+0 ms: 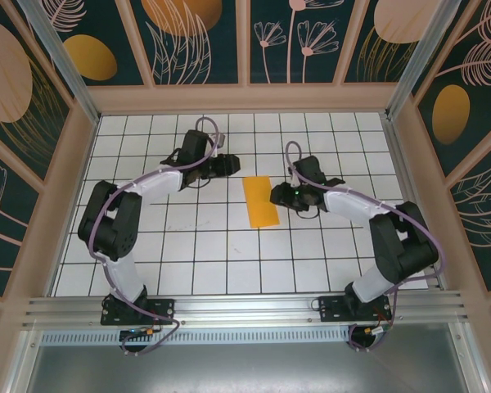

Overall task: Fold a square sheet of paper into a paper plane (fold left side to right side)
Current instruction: First fold the square sheet of paper in half at the center of the table, then hold the square sheet of paper at the center of the table.

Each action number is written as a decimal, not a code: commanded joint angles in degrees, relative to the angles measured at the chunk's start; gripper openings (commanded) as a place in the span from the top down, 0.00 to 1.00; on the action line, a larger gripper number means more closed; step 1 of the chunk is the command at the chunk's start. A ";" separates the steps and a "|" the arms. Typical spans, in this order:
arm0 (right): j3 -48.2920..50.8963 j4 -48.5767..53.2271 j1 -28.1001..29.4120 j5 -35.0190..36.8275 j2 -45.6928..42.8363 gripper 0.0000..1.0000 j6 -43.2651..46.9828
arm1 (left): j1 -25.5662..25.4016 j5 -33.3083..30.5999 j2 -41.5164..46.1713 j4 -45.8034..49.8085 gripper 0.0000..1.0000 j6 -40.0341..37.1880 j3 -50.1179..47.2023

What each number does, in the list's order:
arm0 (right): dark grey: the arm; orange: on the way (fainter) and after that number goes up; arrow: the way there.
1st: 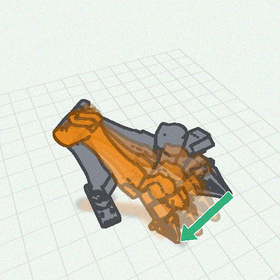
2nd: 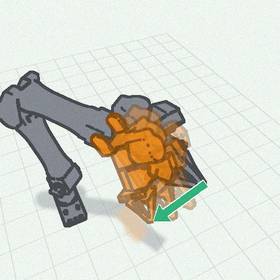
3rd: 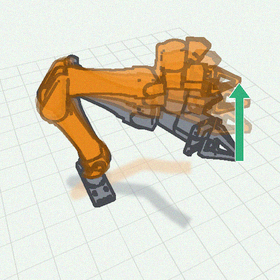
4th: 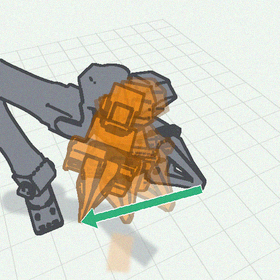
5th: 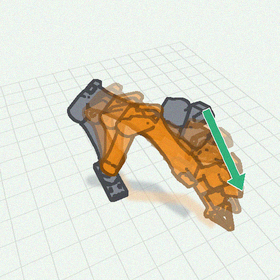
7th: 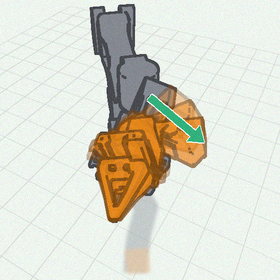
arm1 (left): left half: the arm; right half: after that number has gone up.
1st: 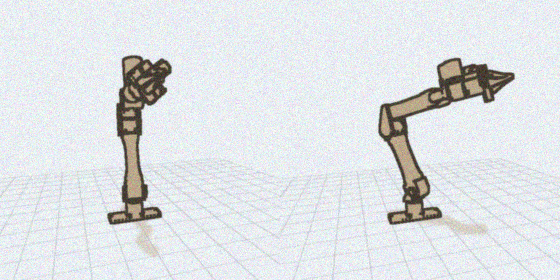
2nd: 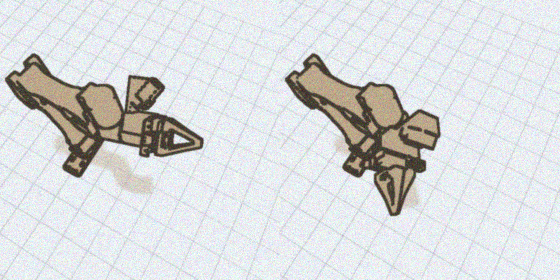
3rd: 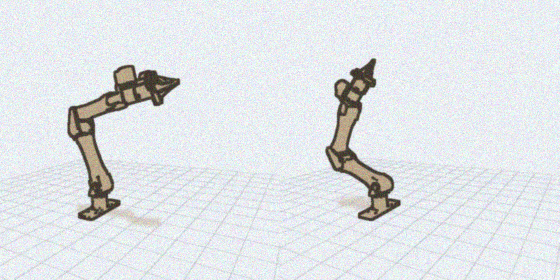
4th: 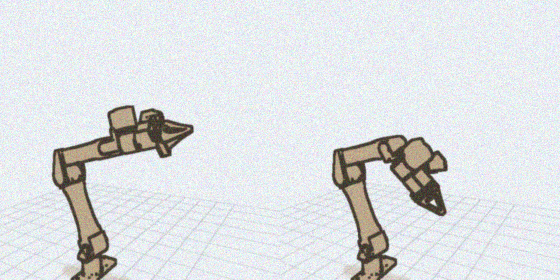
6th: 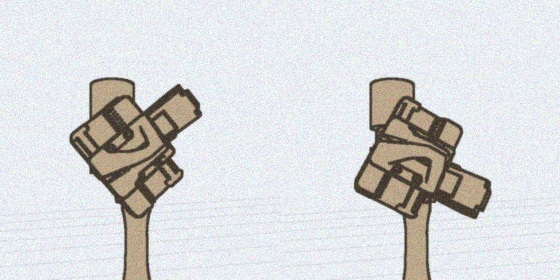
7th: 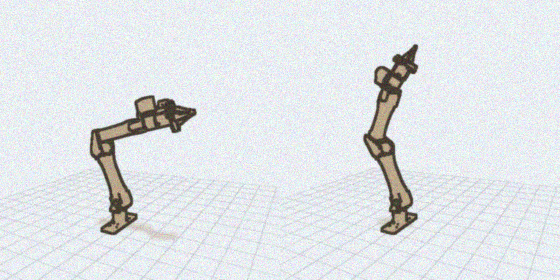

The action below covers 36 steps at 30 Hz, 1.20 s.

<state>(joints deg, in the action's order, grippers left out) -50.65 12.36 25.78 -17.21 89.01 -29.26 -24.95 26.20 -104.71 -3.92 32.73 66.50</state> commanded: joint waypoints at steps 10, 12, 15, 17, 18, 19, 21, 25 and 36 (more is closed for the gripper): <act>1.86 1.20 -2.49 -0.27 -1.14 0.39 0.34 | -4.93 3.51 -12.31 -3.64 0.55 3.95 4.22; 2.02 1.00 -2.48 -0.62 -0.82 0.36 0.29 | -4.92 2.72 -13.68 -3.12 0.55 3.94 4.77; 1.83 0.57 -2.52 -1.87 -0.11 0.32 0.43 | -4.89 0.51 -14.71 -1.81 0.55 3.71 4.74; 1.60 0.26 -2.58 -2.92 0.52 0.31 0.43 | -4.84 -0.19 -14.85 -1.48 0.56 3.57 4.22; 1.33 0.13 -2.72 -3.66 0.84 0.30 0.44 | -4.86 -0.50 -14.95 -1.42 0.56 3.48 3.87; 1.09 0.04 -2.72 -4.17 1.25 0.30 0.42 | -4.91 -0.61 -14.93 -1.42 0.56 3.48 3.53; 0.36 0.21 -2.84 -5.63 2.55 0.29 0.43 | -4.92 -0.62 -15.10 -1.65 0.56 3.77 2.89; -1.02 0.55 -3.00 -7.69 5.42 0.30 0.60 | -4.91 -0.83 -15.67 -1.91 0.58 3.92 2.32; -2.87 0.55 -3.01 -9.31 8.50 0.32 0.16 | -4.87 -1.78 -15.92 -1.05 0.61 3.58 2.53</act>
<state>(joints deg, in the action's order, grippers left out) -51.99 12.64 23.22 -25.65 96.77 -28.84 -30.02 25.45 -118.98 -6.44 36.32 69.76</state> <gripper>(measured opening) 0.679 0.393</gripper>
